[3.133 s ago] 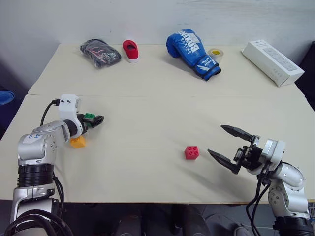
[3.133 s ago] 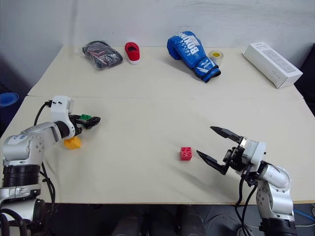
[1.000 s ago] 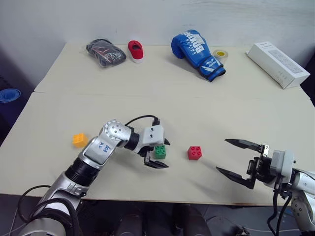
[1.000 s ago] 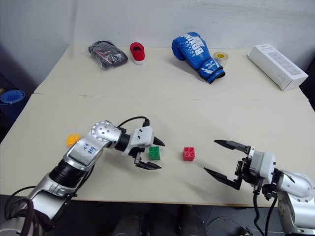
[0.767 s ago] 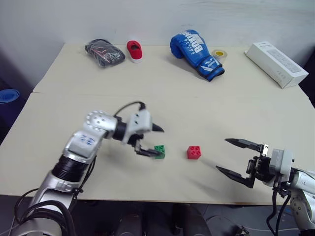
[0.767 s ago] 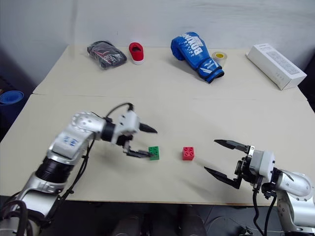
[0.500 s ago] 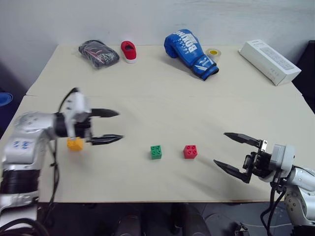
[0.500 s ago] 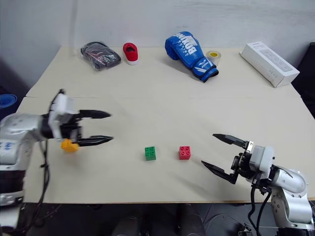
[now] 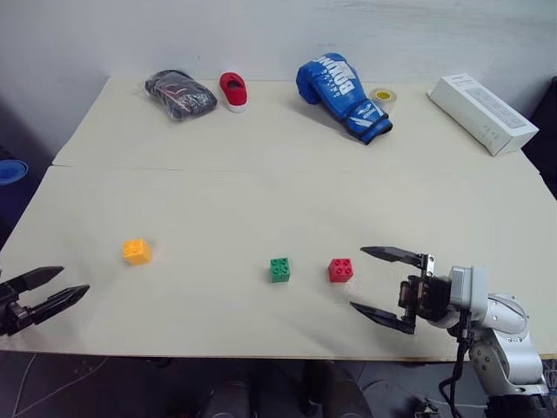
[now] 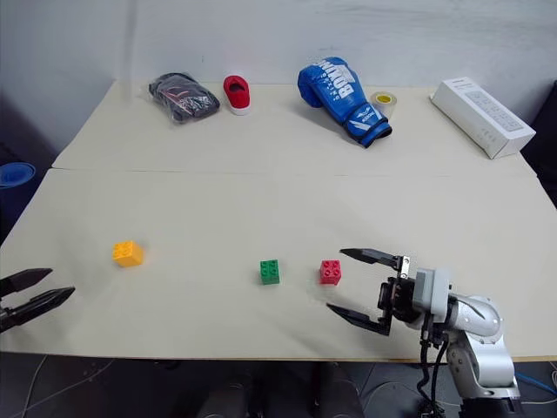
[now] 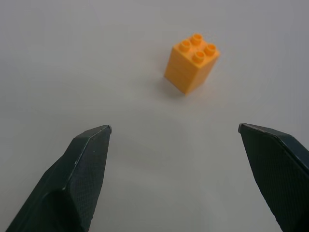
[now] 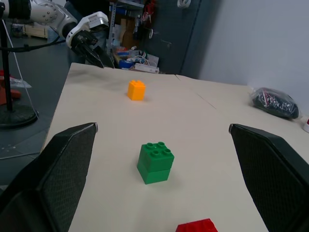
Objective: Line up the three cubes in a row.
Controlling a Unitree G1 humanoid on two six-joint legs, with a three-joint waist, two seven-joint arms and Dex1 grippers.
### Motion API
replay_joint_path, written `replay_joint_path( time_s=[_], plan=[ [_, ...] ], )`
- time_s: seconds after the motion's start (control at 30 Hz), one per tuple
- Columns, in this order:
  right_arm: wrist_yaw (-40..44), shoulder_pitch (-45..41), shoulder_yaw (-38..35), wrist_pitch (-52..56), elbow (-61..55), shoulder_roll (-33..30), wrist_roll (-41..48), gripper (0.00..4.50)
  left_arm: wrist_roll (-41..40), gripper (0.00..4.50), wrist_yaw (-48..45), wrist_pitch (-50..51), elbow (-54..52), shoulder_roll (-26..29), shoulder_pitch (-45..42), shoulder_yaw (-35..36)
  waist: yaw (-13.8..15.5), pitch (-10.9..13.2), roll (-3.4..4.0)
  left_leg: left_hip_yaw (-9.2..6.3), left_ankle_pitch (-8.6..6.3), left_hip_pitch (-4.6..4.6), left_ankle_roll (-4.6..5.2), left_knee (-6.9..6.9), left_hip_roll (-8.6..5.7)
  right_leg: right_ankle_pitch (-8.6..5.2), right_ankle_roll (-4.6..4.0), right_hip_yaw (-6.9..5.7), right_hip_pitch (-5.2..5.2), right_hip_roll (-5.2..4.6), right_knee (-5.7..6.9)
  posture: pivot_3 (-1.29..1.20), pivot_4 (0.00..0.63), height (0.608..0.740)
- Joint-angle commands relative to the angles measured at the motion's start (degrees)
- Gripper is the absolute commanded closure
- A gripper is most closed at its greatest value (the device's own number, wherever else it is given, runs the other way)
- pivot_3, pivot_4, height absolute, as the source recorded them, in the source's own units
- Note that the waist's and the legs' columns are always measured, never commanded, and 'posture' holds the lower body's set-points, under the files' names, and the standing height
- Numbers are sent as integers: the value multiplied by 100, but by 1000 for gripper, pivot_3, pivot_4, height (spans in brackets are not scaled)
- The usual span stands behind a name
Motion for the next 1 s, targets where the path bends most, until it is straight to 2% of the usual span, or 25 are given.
replay_joint_path(
  time_s=[0.03,0.27,0.43,0.57,0.67,0.9,1.0],
  plan=[
    [-69,-61,-6,39,-239,-25,72,0,-60,86,63,-340,-296,-54,-303,-221,2,0,0,0,0,0,-1,0,0,0,0,0,0,0,0,0,150,740],
    [-159,-80,-58,179,-253,-102,34,0,371,86,-92,-1212,482,17,-1389,-1246,-33,-1,1,7,10,1,17,-5,0,0,0,-1,-4,3,4,0,150,740],
    [-266,-45,-161,269,-331,-215,-4,0,964,86,-565,-2207,1653,225,-2317,-2109,-34,0,0,21,12,3,20,-13,2,0,0,-4,-7,14,19,0,150,740],
    [-395,8,-202,294,-396,-239,-51,0,1234,86,-836,-2759,2538,309,-3030,-2501,-27,-1,-2,25,14,1,24,-12,1,0,1,-12,-7,14,17,0,150,740],
    [-450,69,-236,285,-407,-254,-57,0,1320,662,-1022,-2988,2888,301,-3372,-2690,-26,-1,-2,27,15,0,26,-12,0,0,1,-24,-7,13,17,0,150,740],
    [-552,153,-247,270,-433,-259,-64,0,1452,2963,-1423,-3216,3294,377,-3739,-3004,-35,-2,-2,35,18,-1,32,-12,0,1,1,-44,-8,13,17,0,150,740],
    [-530,146,-261,228,-379,-264,-59,0,1337,3016,-1681,-3067,2943,349,-3721,-3096,-31,-2,-2,36,18,0,32,-12,1,1,1,-47,-8,14,18,0,150,740]
  ],
)
